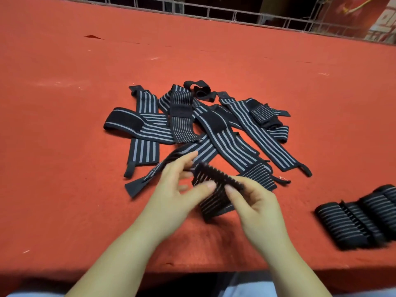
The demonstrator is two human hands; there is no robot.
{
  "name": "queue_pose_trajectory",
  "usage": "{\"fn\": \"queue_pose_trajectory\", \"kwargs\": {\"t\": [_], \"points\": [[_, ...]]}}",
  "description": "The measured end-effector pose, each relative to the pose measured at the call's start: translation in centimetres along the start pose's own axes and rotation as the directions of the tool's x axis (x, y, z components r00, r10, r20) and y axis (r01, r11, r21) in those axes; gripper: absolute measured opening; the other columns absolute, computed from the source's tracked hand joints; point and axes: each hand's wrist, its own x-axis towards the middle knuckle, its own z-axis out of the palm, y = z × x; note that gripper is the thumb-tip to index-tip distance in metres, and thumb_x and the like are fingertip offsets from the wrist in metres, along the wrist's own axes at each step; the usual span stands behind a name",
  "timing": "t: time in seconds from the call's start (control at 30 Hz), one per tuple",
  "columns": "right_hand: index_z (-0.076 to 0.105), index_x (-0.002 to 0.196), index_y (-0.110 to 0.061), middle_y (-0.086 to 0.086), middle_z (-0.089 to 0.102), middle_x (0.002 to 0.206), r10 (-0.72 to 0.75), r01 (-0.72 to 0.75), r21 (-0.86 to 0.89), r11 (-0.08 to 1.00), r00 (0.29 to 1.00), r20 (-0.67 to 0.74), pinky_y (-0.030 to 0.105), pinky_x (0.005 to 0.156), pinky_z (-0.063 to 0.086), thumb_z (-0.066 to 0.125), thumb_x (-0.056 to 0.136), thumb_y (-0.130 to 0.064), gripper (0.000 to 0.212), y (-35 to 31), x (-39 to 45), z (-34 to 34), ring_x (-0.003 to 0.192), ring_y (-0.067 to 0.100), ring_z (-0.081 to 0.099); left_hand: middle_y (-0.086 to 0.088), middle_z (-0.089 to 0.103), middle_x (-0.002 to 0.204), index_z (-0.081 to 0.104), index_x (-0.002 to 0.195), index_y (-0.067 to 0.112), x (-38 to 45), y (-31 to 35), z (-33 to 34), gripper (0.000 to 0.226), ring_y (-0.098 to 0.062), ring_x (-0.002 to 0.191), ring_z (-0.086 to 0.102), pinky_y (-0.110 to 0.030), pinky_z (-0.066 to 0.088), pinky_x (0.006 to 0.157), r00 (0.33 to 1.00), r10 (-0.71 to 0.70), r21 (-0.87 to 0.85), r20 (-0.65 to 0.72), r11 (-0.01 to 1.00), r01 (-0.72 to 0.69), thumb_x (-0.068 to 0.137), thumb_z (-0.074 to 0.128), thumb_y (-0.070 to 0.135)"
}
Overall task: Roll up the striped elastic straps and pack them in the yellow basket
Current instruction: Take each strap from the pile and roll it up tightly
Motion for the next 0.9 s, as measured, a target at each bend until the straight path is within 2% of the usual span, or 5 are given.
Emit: {"fn": "queue_pose_trajectory", "kwargs": {"t": [0.07, 0.2, 0.5, 0.73, 0.9], "points": [[0.070, 0.086, -0.022, -0.007, 0.073, 0.083, 0.022, -0.020, -0.039, 0.999, 0.998, 0.053, 0.011, 0.062, 0.050, 0.057, 0.088, 0.005, 0.030, -0.3, 0.1, -0.7, 0.073, 0.001, 0.067, 0.019, 0.048, 0.121, 0.054, 0.116, 0.046, -0.1, -0.1, -0.5, 0.056, 0.006, 0.116, 0.044, -0.015, 0.033, 0.102, 0.970, 0.234, 0.401, 0.059, 0.885, -0.238, 0.062, 0.061, 0.060], [0.070, 0.088, -0.024, -0.005, 0.073, 0.082, 0.019, -0.015, -0.036, 0.999, 0.991, 0.129, 0.025, 0.070, 0.056, 0.064, 0.085, 0.001, 0.026, -0.5, 0.1, -0.8, 0.077, 0.011, 0.068, 0.019, 0.066, 0.084, 0.072, 0.089, 0.032, 0.1, 0.9, 0.0, 0.029, 0.003, 0.087, 0.056, -0.018, 0.042, 0.082, 0.926, 0.361, 0.537, 0.106, 0.763, -0.359, 0.077, 0.053, 0.052], [0.063, 0.076, -0.014, 0.001, 0.065, 0.071, 0.223, -0.074, -0.533, 0.843, 0.949, 0.221, 0.029, 0.066, 0.044, 0.070, 0.082, -0.021, 0.011, 1.8, 1.7, 0.0, 0.068, 0.010, 0.057, 0.012, 0.067, 0.059, 0.069, 0.074, 0.022, 0.3, 0.6, -2.8, 0.017, 0.005, 0.054, 0.056, -0.010, 0.044, 0.056, 0.942, 0.002, -0.014, -0.336, 1.000, -0.007, 0.088, 0.061, 0.016], [0.053, 0.059, -0.015, -0.002, 0.052, 0.052, 0.259, -0.002, -0.670, 0.743, 0.923, 0.284, 0.027, 0.052, 0.035, 0.075, 0.070, -0.049, 0.042, -2.5, 4.6, -2.8, 0.049, 0.008, 0.045, 0.009, 0.050, 0.041, 0.062, 0.062, 0.016, -0.2, -3.0, -6.4, 0.021, 0.000, 0.036, 0.039, -0.022, 0.032, 0.046, 0.945, -0.192, 0.284, -0.265, 0.921, 0.267, 0.080, 0.071, 0.017], [0.047, 0.063, -0.017, -0.005, 0.050, 0.062, 0.357, 0.073, -0.850, 0.522, 0.886, 0.295, 0.032, 0.061, 0.038, 0.068, 0.073, -0.059, 0.048, 1.1, 3.9, -0.4, 0.069, 0.018, 0.052, 0.005, 0.062, 0.067, 0.057, 0.062, 0.022, -1.5, -6.0, -5.8, 0.025, -0.021, 0.076, 0.061, -0.030, 0.045, 0.071, 0.901, -0.295, 0.606, -0.318, 0.667, 0.432, 0.079, 0.071, 0.034]]}}
